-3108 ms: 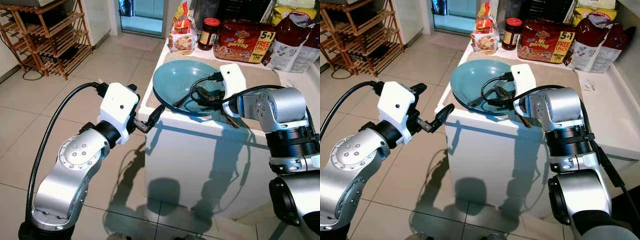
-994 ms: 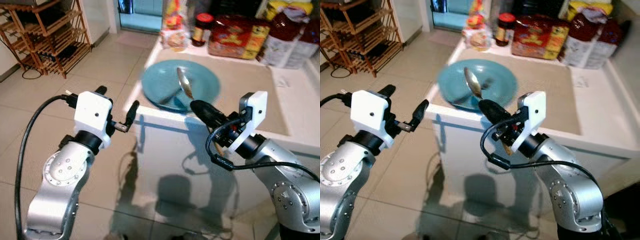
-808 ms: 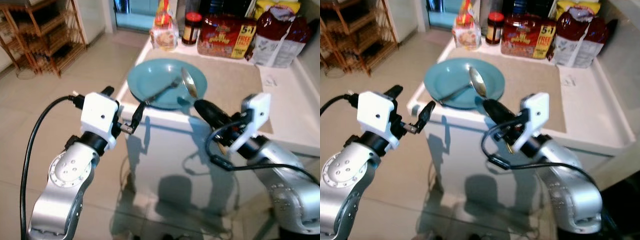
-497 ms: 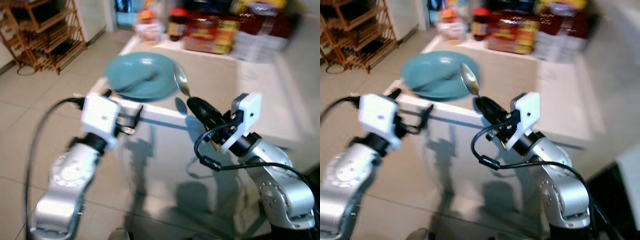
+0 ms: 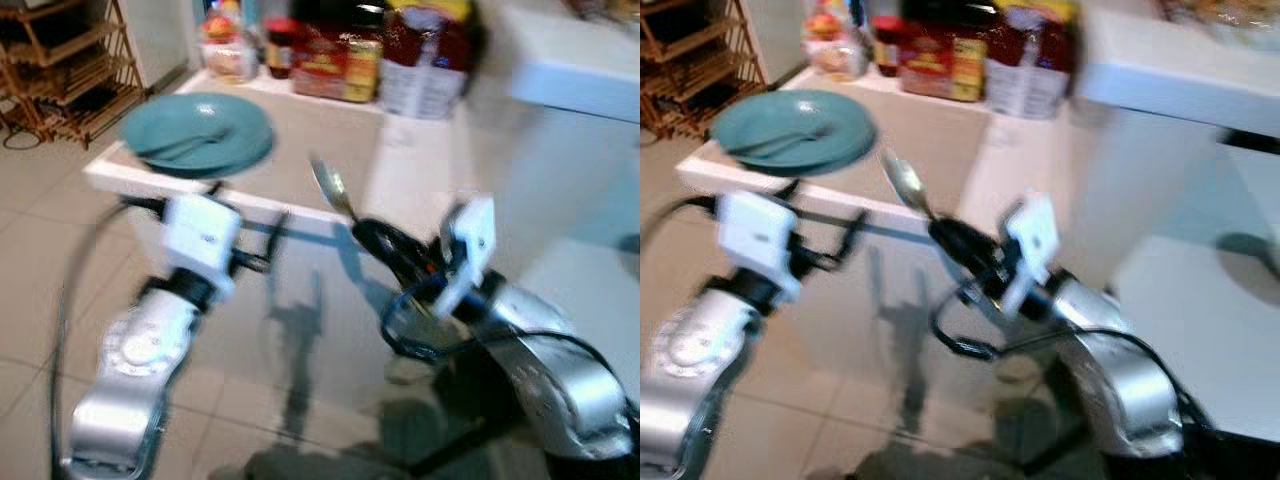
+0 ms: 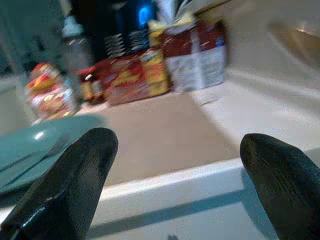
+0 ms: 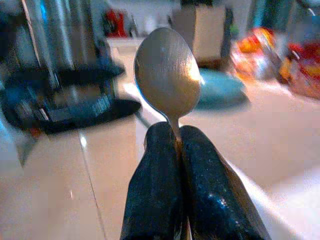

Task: Setting the table

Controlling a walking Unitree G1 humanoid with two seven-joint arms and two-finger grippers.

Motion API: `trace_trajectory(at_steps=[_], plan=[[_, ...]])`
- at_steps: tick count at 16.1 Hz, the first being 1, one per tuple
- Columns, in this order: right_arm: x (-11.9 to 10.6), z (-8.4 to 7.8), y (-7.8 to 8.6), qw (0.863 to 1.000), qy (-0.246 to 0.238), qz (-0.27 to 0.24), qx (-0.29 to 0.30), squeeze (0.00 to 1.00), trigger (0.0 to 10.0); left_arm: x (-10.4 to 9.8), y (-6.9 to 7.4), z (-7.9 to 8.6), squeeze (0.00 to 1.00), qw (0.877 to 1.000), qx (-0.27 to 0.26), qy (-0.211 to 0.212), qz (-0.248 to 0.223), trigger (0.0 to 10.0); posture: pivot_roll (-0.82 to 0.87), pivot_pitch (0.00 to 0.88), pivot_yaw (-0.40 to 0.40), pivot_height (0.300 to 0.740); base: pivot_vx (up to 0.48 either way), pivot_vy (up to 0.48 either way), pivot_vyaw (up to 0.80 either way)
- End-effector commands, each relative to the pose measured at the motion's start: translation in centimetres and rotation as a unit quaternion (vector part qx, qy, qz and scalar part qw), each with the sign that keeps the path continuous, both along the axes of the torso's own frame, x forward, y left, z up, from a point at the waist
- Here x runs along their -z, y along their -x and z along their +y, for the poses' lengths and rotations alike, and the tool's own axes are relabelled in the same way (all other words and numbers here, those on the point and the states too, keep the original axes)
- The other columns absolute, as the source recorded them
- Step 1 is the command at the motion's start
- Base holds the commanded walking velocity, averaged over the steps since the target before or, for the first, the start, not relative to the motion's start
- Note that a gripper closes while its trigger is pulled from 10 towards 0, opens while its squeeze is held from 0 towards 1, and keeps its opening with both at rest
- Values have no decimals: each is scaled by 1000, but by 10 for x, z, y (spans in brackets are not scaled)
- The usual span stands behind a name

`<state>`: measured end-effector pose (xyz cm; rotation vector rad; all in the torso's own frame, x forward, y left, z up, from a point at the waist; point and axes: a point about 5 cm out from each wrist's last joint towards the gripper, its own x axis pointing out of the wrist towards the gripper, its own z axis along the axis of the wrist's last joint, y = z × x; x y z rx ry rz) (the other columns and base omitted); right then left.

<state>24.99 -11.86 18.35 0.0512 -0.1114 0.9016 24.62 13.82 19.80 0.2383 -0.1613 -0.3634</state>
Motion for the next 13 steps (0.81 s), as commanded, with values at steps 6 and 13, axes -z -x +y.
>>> trace_trajectory(at_steps=[6, 13], plan=[[-10, -5, 6, 1000, -15, -3, 17, 0, 10000, -4, -3, 0, 0, 1000, -2, -6, -11, 10000, 11, 71, -27, 740, 0, -469, 0], [2, -36, -6, 991, 38, 46, 116, 0, 10000, -4, -13, -2, 0, 1000, -12, -6, -18, 10000, -2, 69, -13, 740, 0, -469, 0]])
